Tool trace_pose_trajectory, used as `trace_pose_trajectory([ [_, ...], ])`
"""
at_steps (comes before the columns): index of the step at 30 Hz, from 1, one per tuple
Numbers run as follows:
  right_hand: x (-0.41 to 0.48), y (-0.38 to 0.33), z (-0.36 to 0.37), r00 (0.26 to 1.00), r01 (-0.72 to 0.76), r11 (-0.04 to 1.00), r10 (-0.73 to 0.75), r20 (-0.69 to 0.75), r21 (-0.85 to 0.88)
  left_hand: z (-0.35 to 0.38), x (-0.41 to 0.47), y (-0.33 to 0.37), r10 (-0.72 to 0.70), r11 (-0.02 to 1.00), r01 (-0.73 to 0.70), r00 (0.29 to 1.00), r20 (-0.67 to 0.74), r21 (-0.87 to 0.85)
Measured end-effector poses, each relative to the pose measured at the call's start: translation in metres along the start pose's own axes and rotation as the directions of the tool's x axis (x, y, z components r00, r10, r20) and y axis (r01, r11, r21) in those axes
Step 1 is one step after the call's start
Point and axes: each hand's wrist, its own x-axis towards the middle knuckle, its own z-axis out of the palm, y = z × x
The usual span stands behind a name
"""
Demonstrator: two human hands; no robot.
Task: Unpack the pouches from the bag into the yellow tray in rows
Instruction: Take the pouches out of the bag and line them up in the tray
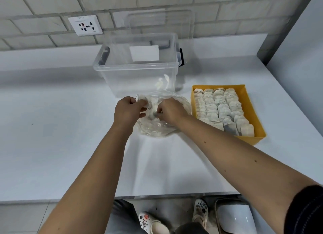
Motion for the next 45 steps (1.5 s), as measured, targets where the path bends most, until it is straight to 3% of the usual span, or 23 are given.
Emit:
trace_pose_trajectory([
  [7, -0.011, 0.005, -0.026, 0.994, 0.048, 0.997, -0.041, -0.1, 0.066, -0.002, 0.003, 0.002, -0.098, 0.984, 0.1, 0.995, 0.024, -0.146],
  [12, -0.004, -0.001, -0.009, 0.998, 0.051, 0.998, -0.05, 0.042, -0.031, 0.002, -0.003, 0.003, -0.116, 0.98, 0.124, 0.991, 0.061, -0.156],
  [14, -0.003, -0.003, -0.006, 0.998, 0.049, 0.998, -0.048, 0.028, -0.048, 0.001, -0.006, 0.002, -0.122, 0.983, 0.13, 0.99, 0.071, -0.133],
  [17, -0.01, 0.0, -0.022, 0.998, 0.043, 0.998, -0.04, -0.049, 0.043, -0.003, -0.006, 0.002, -0.096, 0.993, 0.098, 0.995, 0.038, -0.063],
  [20, -0.029, 0.004, -0.048, 0.972, 0.088, 0.97, -0.034, -0.234, 0.227, -0.001, -0.004, 0.005, -0.066, 0.997, 0.065, 0.998, 0.013, 0.043],
  [23, -0.043, 0.0, -0.063, 0.931, 0.183, 0.946, -0.079, -0.357, 0.268, 0.012, -0.004, 0.011, -0.141, 0.99, 0.142, 0.983, 0.114, 0.001],
  [26, -0.044, -0.001, -0.063, 0.953, 0.209, 0.965, -0.165, -0.255, 0.16, 0.023, -0.004, 0.013, -0.201, 0.973, 0.223, 0.946, 0.253, -0.06],
  [31, -0.042, 0.006, -0.071, 0.974, 0.19, 0.939, -0.145, -0.172, 0.286, 0.026, -0.007, 0.003, -0.155, 0.983, 0.17, 0.97, 0.186, -0.067],
  [33, -0.034, 0.011, -0.065, 0.987, 0.12, 0.976, -0.098, -0.13, 0.18, 0.022, -0.008, 0.003, -0.139, 0.986, 0.151, 0.977, 0.163, -0.067],
  [35, -0.022, 0.017, -0.053, 0.998, 0.062, 0.998, -0.062, 0.023, -0.031, 0.02, -0.008, 0.001, -0.139, 0.988, 0.146, 0.98, 0.142, -0.039],
  [38, -0.009, 0.019, -0.037, 0.97, 0.073, 0.951, 0.002, 0.244, -0.301, 0.02, -0.011, -0.003, -0.164, 0.986, 0.164, 0.974, 0.159, 0.013],
  [45, -0.002, 0.015, -0.038, 0.923, 0.108, 0.905, 0.062, 0.38, -0.411, 0.016, -0.014, -0.009, -0.187, 0.982, 0.184, 0.962, 0.201, 0.031],
])
